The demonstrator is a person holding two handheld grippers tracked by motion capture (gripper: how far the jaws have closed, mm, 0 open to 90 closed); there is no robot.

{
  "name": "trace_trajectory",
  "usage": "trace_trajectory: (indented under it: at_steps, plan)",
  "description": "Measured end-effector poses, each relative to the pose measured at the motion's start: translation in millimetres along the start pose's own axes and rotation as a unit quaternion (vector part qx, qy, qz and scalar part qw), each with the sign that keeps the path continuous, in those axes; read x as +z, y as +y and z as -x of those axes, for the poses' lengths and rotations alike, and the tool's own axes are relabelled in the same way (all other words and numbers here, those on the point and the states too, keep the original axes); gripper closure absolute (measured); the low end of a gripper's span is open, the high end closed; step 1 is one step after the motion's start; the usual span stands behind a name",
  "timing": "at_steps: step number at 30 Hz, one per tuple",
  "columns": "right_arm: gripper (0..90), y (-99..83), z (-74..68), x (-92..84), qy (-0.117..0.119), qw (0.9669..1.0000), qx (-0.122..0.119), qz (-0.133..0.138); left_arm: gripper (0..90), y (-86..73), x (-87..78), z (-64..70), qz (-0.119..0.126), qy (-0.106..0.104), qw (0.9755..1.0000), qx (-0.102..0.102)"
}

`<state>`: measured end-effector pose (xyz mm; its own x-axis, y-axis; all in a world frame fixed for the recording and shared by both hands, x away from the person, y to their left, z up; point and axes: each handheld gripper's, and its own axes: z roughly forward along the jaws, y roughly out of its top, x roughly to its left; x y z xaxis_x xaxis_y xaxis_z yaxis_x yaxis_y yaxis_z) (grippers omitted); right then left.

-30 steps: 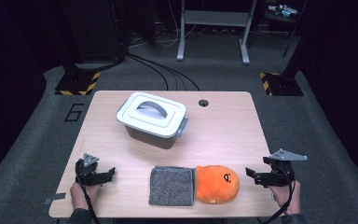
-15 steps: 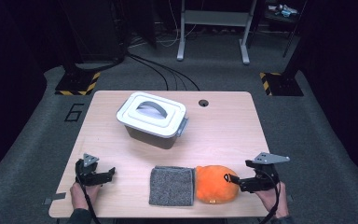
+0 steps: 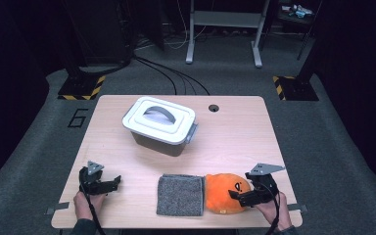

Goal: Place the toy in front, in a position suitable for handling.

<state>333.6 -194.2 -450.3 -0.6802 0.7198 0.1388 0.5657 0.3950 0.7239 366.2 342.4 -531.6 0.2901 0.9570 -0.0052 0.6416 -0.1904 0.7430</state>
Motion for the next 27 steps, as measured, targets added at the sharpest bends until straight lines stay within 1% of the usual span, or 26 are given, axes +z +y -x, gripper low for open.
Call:
trace_trajectory:
  at_steps: [5, 7, 8, 9, 11, 13, 15, 17, 18, 19, 21, 23, 27]
  plan:
    - [4.3, -4.0, -0.1, 5.5, 0.005, 0.9999, 0.002, -0.015, 10.5, 0.0, 0.0, 0.0, 0.0, 0.0, 1.0, 0.0]
    - [4.3, -6.5, -0.3, 8.7, 0.009, 0.9997, 0.006, -0.023, 10.5, 0.0, 0.0, 0.0, 0.0, 0.0, 1.0, 0.0]
    - [4.3, -7.8, 0.1, 10.3, 0.006, 0.9996, 0.004, -0.025, 10.5, 0.0, 0.0, 0.0, 0.0, 0.0, 1.0, -0.001]
    - [4.2, -9.0, 0.0, 12.2, 0.008, 0.9994, 0.007, -0.031, 10.5, 0.0, 0.0, -0.1, 0.0, 0.0, 1.0, 0.0]
    - [4.2, -10.4, 1.6, 14.5, 0.012, 0.9993, 0.011, -0.032, 10.5, 0.0, 0.0, -0.1, 0.0, 0.0, 1.0, 0.0]
    - [4.3, -11.8, 3.1, 17.7, 0.012, 0.9988, 0.012, -0.045, 10.5, 0.0, 0.0, -0.1, 0.0, 0.0, 1.0, 0.0]
    - [5.9, -14.0, 4.6, 19.5, 0.02, 0.9982, 0.023, -0.051, 10.5, 0.0, 0.0, -0.1, 0.0, 0.0, 1.0, 0.0]
    - [9.7, -16.4, 6.1, 21.4, 0.018, 0.9984, 0.024, -0.048, 10.5, 0.0, 0.0, 0.0, 0.0, 0.0, 1.0, 0.0]
    - [11.4, -17.6, 6.3, 21.2, 0.022, 0.998, 0.032, -0.05, 10.5, 0.0, 0.0, -0.1, 0.0, 0.0, 1.0, 0.0]
    - [13.9, -18.5, 7.6, 21.5, 0.021, 0.9981, 0.032, -0.048, 10.5, 0.0, 0.0, -0.1, 0.0, 0.0, 1.0, 0.0]
    - [18.2, -20.1, 9.6, 20.9, 0.026, 0.9978, 0.039, -0.046, 10.5, 0.0, 0.0, -0.1, 0.0, 0.0, 1.0, 0.0]
    - [23.1, -21.3, 10.6, 20.6, 0.028, 0.998, 0.036, -0.043, 10.5, 0.0, 0.0, -0.1, 0.0, 0.0, 1.0, 0.0]
    - [31.4, -22.4, 10.8, 19.4, 0.033, 0.9979, 0.041, -0.039, 10.5, 0.0, -0.1, -0.2, 0.0, 0.001, 1.0, 0.0]
